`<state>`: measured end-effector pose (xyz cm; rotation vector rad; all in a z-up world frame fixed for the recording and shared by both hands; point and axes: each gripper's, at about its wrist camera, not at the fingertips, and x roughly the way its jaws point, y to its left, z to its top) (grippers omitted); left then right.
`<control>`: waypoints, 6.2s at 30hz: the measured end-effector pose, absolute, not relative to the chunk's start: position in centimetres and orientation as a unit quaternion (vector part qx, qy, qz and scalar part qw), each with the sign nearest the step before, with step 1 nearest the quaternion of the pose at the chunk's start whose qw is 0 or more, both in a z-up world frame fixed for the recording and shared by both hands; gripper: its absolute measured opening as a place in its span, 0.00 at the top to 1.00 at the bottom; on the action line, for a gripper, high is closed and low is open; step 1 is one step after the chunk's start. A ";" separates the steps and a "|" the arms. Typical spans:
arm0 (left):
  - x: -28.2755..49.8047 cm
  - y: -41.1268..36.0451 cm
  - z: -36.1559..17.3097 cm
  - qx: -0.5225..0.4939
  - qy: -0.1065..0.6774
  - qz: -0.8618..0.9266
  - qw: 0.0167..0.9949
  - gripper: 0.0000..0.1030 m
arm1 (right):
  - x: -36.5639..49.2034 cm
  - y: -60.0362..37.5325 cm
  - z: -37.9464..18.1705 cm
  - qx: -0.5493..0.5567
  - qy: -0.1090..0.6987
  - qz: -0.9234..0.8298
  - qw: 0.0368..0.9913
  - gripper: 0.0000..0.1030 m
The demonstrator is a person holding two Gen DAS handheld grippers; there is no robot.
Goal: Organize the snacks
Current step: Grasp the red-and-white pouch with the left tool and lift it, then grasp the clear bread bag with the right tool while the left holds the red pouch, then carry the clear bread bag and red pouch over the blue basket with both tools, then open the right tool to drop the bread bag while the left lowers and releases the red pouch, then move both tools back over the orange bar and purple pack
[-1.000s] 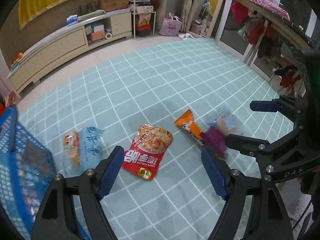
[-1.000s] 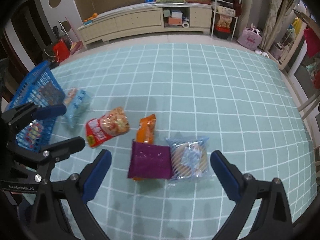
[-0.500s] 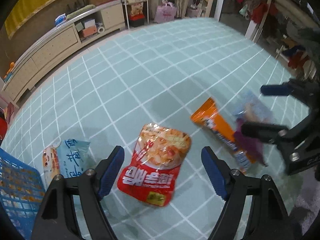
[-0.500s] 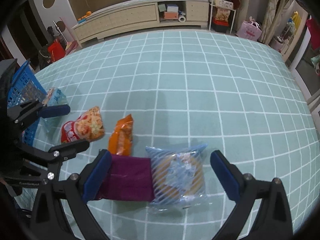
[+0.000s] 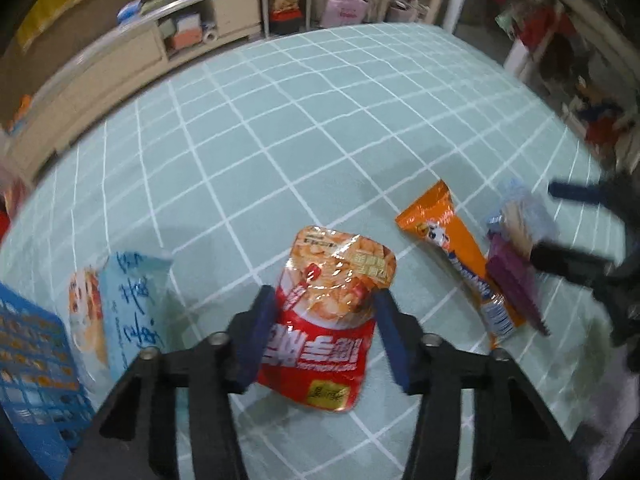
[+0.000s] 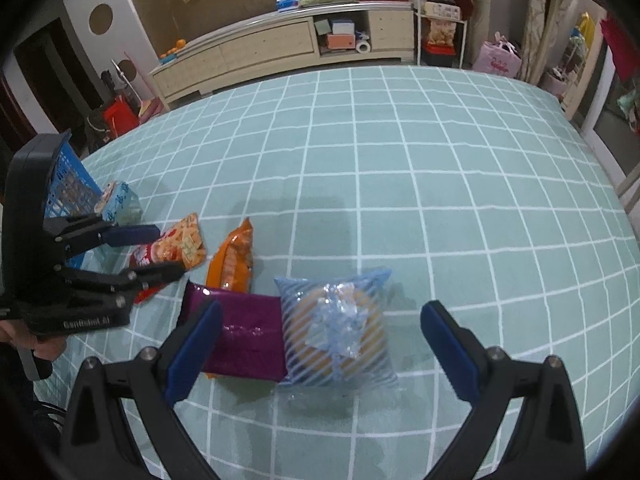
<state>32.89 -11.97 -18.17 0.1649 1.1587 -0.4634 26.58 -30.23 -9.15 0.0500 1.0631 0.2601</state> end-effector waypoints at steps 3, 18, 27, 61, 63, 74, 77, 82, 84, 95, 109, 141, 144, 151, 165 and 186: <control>32.4 -11.4 -17.8 0.056 0.549 -0.219 0.805 0.71 | 26.4 -30.6 -9.3 0.033 0.508 0.122 0.852 0.02; 26.1 -13.1 -14.8 0.064 0.514 -0.193 0.833 0.78 | 24.6 -30.7 -7.3 0.019 0.502 0.139 0.853 0.02; 24.7 -14.9 -12.6 0.051 0.507 -0.188 0.839 0.78 | 25.0 -30.9 -7.4 0.012 0.503 0.131 0.854 0.02; 19.2 -10.7 -8.0 -0.015 0.459 -0.168 0.872 0.77 | 19.5 -24.0 -2.2 -0.025 0.469 0.171 0.866 0.44; 18.2 -9.9 -7.4 -0.019 0.456 -0.165 0.875 0.77 | 18.5 -23.2 -1.4 -0.026 0.464 0.174 0.868 0.44; 13.2 -5.1 -3.3 -0.026 0.418 -0.139 0.897 0.77 | 14.4 -18.2 2.5 -0.037 0.444 0.209 0.871 0.44; 12.0 -3.3 -2.1 -0.027 0.406 -0.132 0.904 0.77 | 13.5 -16.5 3.8 -0.037 0.435 0.220 0.873 0.44; 10.5 0.3 -0.4 -0.029 0.389 -0.118 0.913 0.77 | 12.4 -13.2 5.5 -0.046 0.422 0.239 0.873 0.44; 10.2 1.7 0.2 -0.031 0.383 -0.111 0.916 0.77 | 12.2 -11.7 6.0 -0.051 0.418 0.250 0.872 0.44; 11.1 8.9 0.5 -0.044 0.383 -0.064 0.921 0.77 | 14.3 -4.7 6.5 -0.066 0.413 0.299 0.858 0.44; 13.2 13.1 -2.8 -0.069 0.400 -0.036 0.913 0.77 | 17.5 1.1 2.7 -0.099 0.445 0.324 0.829 0.44; 13.9 12.2 -3.6 -0.063 0.416 -0.051 0.906 0.77 | 18.7 -1.2 2.3 -0.092 0.444 0.262 0.852 0.00; 14.5 11.9 -4.1 -0.063 0.422 -0.055 0.903 0.77 | 19.1 -1.7 1.9 -0.094 0.447 0.251 0.853 0.00; 16.0 11.3 -5.3 -0.060 0.433 -0.066 0.897 0.77 | 20.1 -2.7 0.6 -0.092 0.455 0.240 0.853 0.00; 17.1 9.8 -6.7 -0.044 0.443 -0.074 0.892 0.49 | 20.6 -6.4 -0.2 -0.062 0.458 0.213 0.861 0.00; 11.0 4.1 -1.4 -0.011 0.399 -0.120 0.909 0.22 | 14.7 -12.9 4.9 -0.038 0.426 0.203 0.881 0.00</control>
